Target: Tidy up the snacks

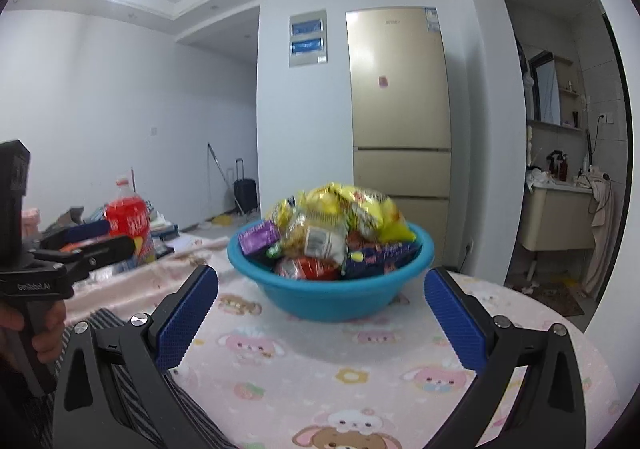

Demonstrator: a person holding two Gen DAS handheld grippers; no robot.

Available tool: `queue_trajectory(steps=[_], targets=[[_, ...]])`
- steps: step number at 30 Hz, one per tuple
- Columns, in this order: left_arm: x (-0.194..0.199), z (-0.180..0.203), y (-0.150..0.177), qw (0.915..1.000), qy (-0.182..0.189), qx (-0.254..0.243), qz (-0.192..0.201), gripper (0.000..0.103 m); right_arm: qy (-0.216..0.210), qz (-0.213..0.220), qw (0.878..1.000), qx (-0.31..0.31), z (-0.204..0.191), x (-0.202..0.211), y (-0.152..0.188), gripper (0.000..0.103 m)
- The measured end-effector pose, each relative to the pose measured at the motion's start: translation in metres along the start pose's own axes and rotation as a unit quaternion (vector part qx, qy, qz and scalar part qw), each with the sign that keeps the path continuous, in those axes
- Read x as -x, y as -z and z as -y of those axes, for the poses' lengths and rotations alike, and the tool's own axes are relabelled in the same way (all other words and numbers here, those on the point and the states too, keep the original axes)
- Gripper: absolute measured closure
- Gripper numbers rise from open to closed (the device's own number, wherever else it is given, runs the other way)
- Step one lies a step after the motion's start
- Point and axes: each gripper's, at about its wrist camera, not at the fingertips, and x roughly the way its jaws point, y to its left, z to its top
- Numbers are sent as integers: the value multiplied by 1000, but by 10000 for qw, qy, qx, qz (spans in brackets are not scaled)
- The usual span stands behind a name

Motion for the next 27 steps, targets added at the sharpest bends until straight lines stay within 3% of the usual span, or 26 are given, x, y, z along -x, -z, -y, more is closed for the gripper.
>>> queue_trajectory(steps=[8,11,27], targets=[[-21,11,22,9991,-305,-307,-51,0,15,-345,9992,222,-5,-28,22,0],[-24,17,26,9988,-149,-449,-108,0,9,-398,9986,342,-10,-31,23,0],[-28,18,28,9984,-211,-473,-206,0,-50,-470,9980,420,-15,-34,23,0]])
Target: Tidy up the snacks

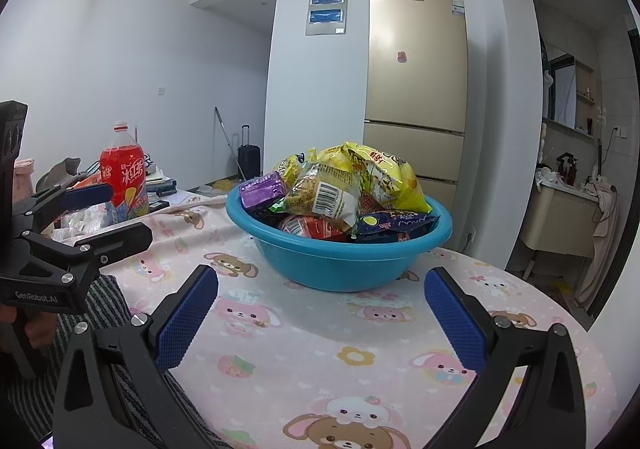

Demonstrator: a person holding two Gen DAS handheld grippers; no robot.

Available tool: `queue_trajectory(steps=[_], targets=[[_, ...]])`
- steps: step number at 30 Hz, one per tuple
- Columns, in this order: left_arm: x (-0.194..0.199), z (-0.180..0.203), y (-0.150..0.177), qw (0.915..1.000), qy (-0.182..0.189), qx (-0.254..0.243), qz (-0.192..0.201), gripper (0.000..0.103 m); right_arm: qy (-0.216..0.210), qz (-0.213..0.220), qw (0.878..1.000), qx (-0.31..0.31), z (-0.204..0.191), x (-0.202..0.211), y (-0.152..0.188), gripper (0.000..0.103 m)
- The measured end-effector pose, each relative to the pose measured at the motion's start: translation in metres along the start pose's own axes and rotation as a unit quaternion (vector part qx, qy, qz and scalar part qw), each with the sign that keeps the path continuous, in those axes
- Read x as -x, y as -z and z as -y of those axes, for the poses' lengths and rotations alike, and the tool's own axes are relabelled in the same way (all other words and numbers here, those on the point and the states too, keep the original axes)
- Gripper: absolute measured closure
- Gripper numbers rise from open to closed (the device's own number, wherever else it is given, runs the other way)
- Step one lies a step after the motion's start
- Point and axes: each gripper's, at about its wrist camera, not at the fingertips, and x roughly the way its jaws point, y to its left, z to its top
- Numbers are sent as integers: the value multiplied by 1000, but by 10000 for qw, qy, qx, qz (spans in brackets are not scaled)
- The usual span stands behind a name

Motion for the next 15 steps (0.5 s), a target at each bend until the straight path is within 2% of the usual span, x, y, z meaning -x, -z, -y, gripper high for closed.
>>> queue_trajectory(steps=[15], targets=[[-3,2,2,10000,-37,-64,-25,0,-3,-17,10000,-30,1,-1,1,0]])
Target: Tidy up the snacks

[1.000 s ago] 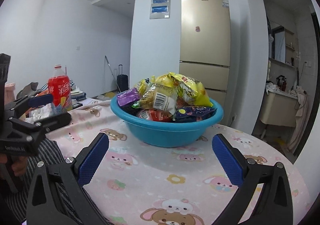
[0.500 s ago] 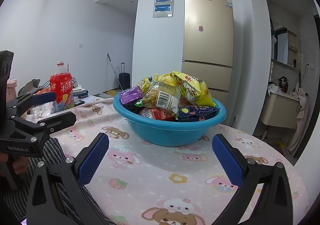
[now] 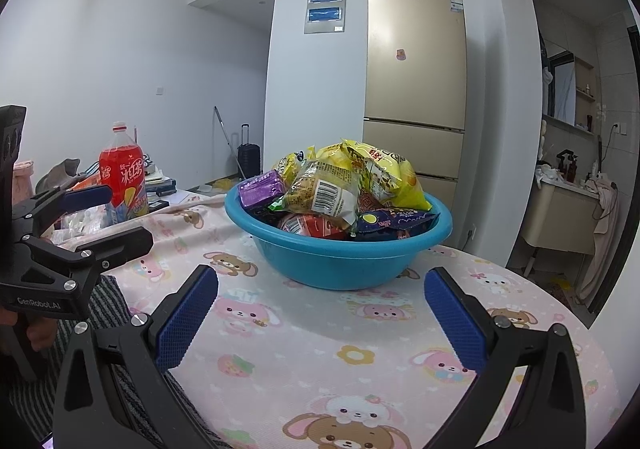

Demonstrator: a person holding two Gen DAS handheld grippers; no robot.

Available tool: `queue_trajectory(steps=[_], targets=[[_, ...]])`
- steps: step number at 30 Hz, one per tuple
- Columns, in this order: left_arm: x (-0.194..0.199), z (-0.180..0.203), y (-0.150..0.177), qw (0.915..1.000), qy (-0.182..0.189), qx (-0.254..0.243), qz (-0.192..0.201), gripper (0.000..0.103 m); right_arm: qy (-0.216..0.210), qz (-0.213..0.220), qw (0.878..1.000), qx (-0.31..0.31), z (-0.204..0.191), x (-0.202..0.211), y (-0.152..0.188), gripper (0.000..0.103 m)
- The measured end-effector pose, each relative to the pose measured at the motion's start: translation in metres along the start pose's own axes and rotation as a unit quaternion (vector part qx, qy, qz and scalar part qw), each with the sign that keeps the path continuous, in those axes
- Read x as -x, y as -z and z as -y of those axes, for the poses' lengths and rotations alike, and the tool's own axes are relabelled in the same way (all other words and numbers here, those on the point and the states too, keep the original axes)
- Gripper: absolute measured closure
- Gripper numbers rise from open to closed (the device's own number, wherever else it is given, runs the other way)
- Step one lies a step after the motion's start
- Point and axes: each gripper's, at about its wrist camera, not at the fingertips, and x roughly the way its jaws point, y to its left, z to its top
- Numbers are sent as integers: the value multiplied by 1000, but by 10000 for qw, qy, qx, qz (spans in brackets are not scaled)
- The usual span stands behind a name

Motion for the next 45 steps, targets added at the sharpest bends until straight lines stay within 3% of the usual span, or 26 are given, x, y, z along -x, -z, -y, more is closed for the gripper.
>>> queue_trajectory(steps=[45], targets=[[1,9,3,9998,39,-182,-73,0,-16,-142,9999,41,-4,-7,2,0]])
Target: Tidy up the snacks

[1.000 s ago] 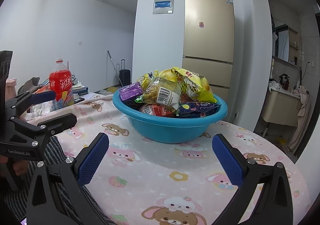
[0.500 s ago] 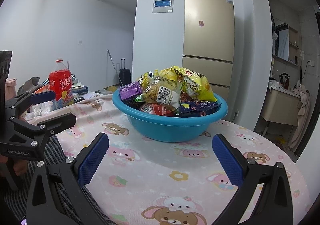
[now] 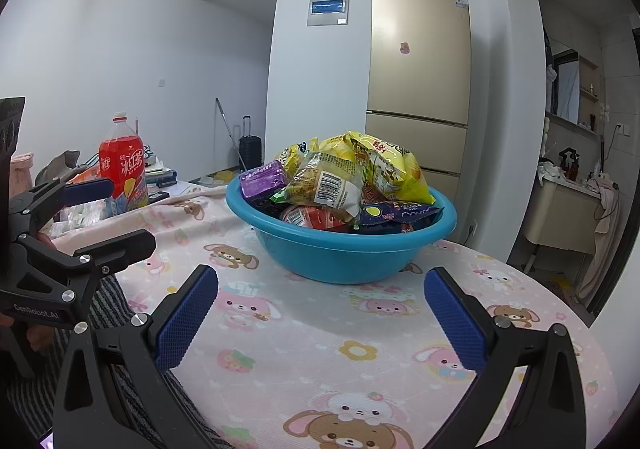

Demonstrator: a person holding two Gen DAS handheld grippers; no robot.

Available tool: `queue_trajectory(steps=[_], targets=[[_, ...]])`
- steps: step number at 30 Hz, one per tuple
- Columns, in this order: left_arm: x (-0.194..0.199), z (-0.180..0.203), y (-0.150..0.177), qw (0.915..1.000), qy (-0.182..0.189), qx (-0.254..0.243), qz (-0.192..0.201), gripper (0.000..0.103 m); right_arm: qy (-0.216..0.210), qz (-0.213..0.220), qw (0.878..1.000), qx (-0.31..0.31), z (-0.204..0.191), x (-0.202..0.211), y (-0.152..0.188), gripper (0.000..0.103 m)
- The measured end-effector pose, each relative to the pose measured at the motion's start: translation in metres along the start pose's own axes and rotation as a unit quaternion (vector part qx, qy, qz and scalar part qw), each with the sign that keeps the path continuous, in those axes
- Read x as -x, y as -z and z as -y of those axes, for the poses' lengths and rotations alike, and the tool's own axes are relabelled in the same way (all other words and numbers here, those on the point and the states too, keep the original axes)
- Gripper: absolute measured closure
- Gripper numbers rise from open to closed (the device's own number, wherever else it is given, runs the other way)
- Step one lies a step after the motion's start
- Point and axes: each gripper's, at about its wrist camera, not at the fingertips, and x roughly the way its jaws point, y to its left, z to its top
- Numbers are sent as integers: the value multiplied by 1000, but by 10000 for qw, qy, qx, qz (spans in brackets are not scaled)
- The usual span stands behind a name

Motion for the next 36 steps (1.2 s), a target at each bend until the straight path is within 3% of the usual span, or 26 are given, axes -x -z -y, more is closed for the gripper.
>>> queue_trajectory(steps=[36], targets=[[-5,-1,1,9999,35,51,-103,0,3,-32,9999,158,-5,1,0,0]])
